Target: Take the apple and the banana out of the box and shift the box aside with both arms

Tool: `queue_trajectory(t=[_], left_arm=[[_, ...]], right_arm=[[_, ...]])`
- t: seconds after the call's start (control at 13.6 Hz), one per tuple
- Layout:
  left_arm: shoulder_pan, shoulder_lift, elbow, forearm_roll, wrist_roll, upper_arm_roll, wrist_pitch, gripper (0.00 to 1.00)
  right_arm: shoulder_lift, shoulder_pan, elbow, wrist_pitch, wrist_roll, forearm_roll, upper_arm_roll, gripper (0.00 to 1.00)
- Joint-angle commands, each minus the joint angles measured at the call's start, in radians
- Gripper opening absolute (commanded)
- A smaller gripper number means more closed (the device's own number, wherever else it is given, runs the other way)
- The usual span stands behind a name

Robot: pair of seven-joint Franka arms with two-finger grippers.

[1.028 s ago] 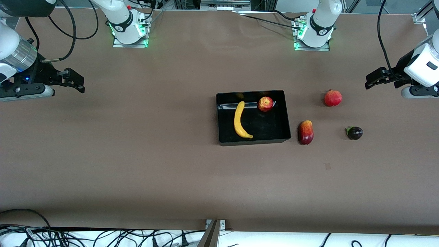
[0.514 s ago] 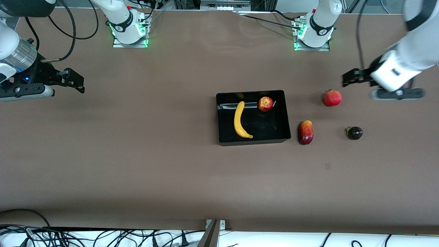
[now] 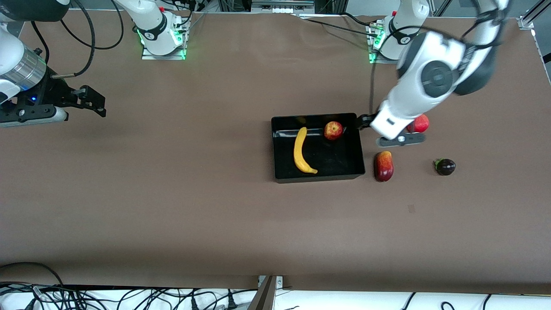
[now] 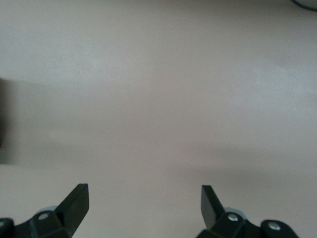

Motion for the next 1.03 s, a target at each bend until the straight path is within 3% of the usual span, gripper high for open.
queue_trajectory(t=[0.0, 0.37, 0.51, 0.95], left_arm=[[-0.072, 0.073, -0.003, -0.002, -0.086, -0.011, 0.063, 1.00], [-0.127, 0.147, -0.121, 0.023, -0.190, -0.014, 0.279, 1.00], [-0.135, 0.176, -0.155, 0.120, -0.193, -0.014, 0.319, 1.00], [-0.141, 0.231, -0.224, 0.126, -0.195, -0.014, 0.455, 1.00]], right_arm=[[0.004, -0.017, 0.015, -0.009, -0.001, -0.003, 0.014, 1.00], [0.004, -0.017, 0.015, -0.009, -0.001, -0.003, 0.014, 1.00], [0.004, -0.017, 0.013, -0.009, -0.001, -0.003, 0.014, 1.00], [0.004, -0.017, 0.015, -0.009, -0.001, -0.003, 0.014, 1.00]])
